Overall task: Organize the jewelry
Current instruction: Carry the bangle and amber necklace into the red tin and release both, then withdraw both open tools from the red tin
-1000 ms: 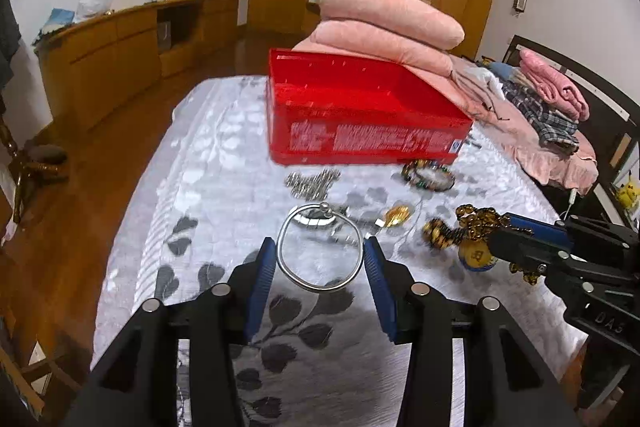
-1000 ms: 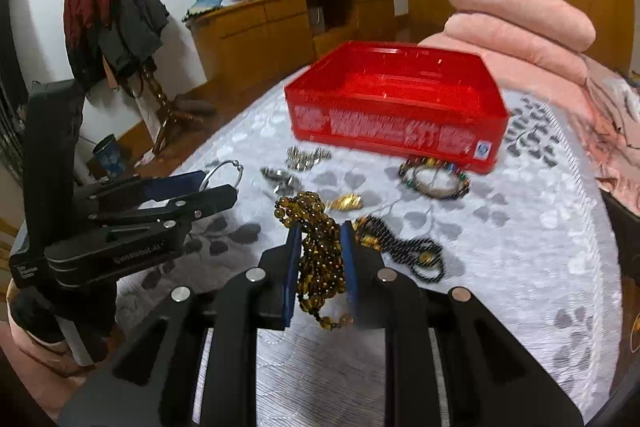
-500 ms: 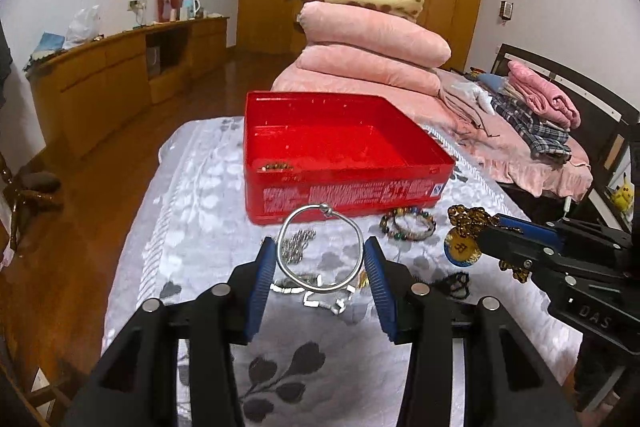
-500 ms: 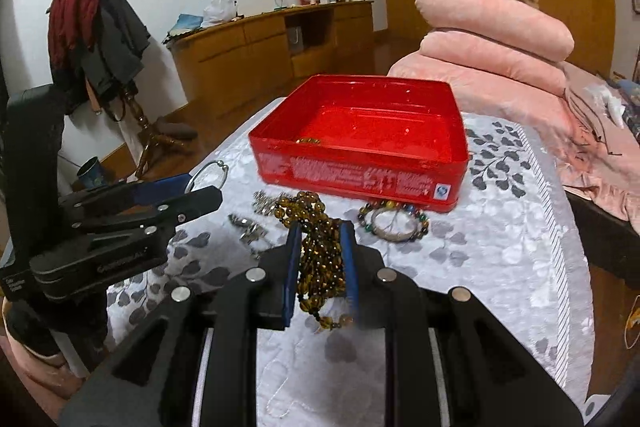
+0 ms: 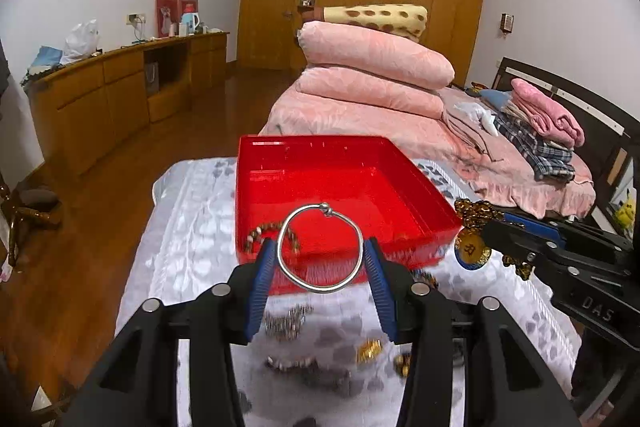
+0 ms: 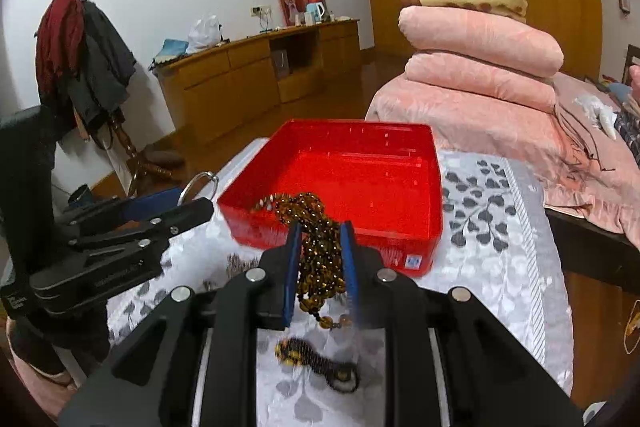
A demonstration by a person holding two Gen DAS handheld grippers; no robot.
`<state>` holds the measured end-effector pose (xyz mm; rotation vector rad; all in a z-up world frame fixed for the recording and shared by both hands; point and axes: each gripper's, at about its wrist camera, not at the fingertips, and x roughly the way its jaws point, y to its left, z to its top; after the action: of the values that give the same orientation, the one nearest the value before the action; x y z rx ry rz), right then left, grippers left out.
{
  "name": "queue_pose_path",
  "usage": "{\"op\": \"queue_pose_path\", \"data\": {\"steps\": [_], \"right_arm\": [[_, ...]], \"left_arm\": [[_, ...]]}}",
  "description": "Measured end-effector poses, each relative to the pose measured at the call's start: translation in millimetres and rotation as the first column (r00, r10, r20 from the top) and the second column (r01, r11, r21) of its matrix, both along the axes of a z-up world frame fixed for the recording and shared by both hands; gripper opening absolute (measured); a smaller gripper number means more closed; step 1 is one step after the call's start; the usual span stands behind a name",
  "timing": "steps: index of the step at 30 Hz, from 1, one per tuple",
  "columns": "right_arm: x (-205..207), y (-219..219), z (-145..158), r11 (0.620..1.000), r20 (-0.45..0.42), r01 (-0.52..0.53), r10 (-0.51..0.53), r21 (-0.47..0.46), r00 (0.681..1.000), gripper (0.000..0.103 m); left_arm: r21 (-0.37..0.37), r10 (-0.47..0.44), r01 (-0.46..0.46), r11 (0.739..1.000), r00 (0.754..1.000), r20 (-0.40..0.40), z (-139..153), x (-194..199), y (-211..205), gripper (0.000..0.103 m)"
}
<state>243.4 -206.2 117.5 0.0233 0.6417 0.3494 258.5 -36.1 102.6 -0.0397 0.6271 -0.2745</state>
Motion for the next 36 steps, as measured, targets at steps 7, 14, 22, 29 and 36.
{"op": "queue_pose_path", "data": {"steps": [7,14,22,29,36], "right_arm": [[32,0,6,1.0,0.002,0.024,-0.024,0.019,1.0,0.019],[63,-1,-9,0.998,-0.031,0.036,-0.035,0.044,0.999,0.019],[96,0,-29,0.996,-0.092,0.067,-0.062,0.05,0.994,0.019],[104,-3,-40,0.995,-0.117,0.092,-0.087,0.037,0.989,0.023],[90,-6,-36,0.994,-0.095,0.097,-0.093,0.041,0.991,0.036]], "left_arm": [[-0.011,0.022,-0.022,1.0,1.0,-0.013,2,34,-1,0.045],[0.001,0.03,-0.03,1.0,0.998,-0.049,-7,68,-6,0.045],[0.005,0.037,-0.036,0.999,0.993,-0.11,-29,95,-5,0.045],[-0.008,0.047,-0.049,0.999,0.983,-0.179,-44,106,-1,0.046],[0.0,0.057,-0.058,0.998,0.99,-0.127,-30,86,9,0.066]]}}
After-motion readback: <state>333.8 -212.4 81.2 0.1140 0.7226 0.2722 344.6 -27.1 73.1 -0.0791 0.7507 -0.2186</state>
